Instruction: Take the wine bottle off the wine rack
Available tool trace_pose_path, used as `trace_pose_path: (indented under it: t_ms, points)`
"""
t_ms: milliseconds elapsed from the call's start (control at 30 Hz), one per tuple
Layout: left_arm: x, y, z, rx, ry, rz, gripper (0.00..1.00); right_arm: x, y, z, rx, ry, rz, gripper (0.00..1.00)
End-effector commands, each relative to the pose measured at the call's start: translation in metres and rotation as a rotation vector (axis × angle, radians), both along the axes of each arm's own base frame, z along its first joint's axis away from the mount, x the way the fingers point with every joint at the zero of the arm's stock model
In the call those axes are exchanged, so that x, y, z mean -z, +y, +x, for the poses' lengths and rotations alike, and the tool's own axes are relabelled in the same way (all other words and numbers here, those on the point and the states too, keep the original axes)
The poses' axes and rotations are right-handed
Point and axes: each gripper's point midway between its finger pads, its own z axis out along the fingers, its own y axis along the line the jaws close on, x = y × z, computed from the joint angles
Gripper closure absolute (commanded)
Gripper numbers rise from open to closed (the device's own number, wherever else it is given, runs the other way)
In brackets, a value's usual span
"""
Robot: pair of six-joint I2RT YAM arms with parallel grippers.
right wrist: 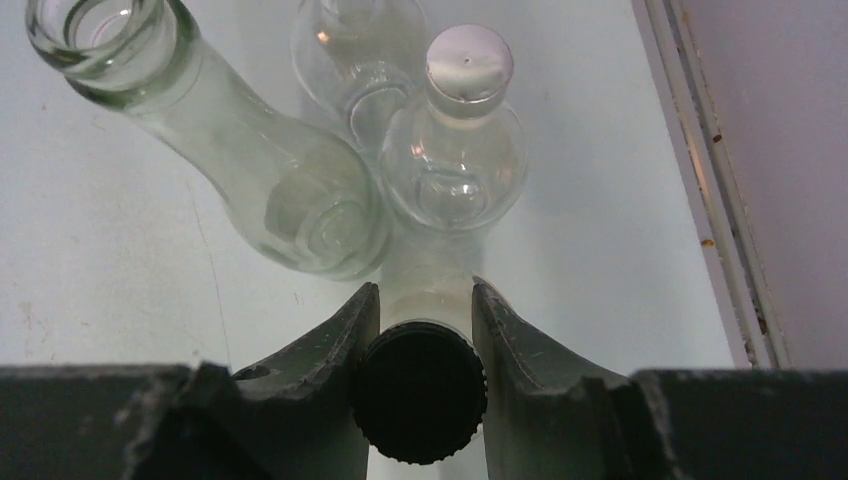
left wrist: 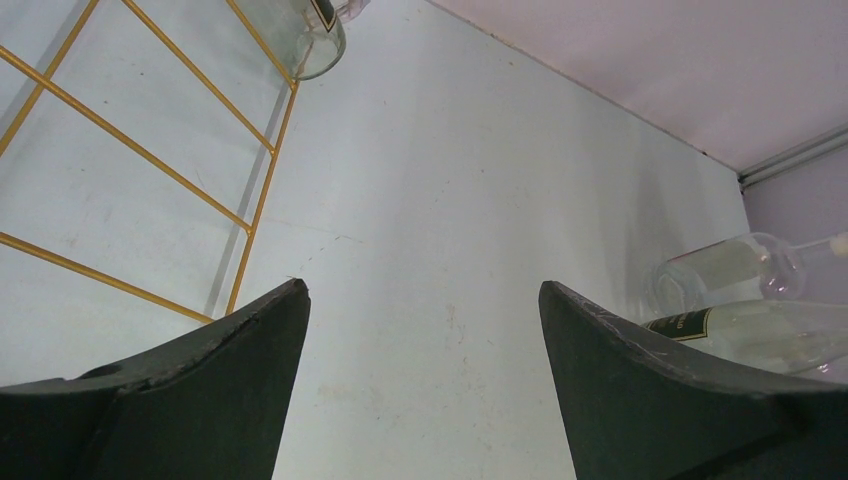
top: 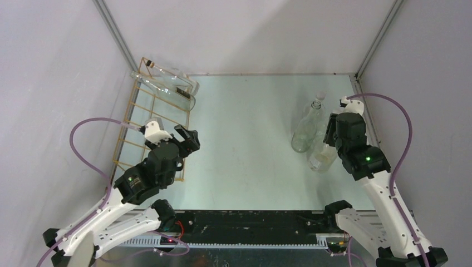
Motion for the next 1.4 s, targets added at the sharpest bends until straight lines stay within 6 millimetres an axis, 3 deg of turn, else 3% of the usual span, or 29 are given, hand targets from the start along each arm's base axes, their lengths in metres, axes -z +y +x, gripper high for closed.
trace_pose_path:
  t_ms: [0,567,833,1100,1367]
  points:
    - [0.0,0.007,0.0,-0.04,-0.008,-0.018,0.09,-0.062,0.004,0.033,0.054,-0.292,0.108,1.0]
    - [0.004,0.005,0.002,-0.042,0.006,-0.002,0.08,-0.043,-0.01,0.04,0.138,-0.343,0.084,0.98]
    - [0.007,0.006,0.002,-0.044,0.009,-0.003,0.08,-0.028,-0.01,0.032,0.129,-0.317,0.09,0.78]
    - [0.007,0.003,0.003,-0.039,0.012,-0.003,0.08,-0.028,-0.008,0.026,0.116,-0.315,0.106,0.48]
    - [0.005,0.003,0.003,-0.041,0.007,0.003,0.07,-0.043,-0.011,0.016,0.114,-0.348,0.123,0.4]
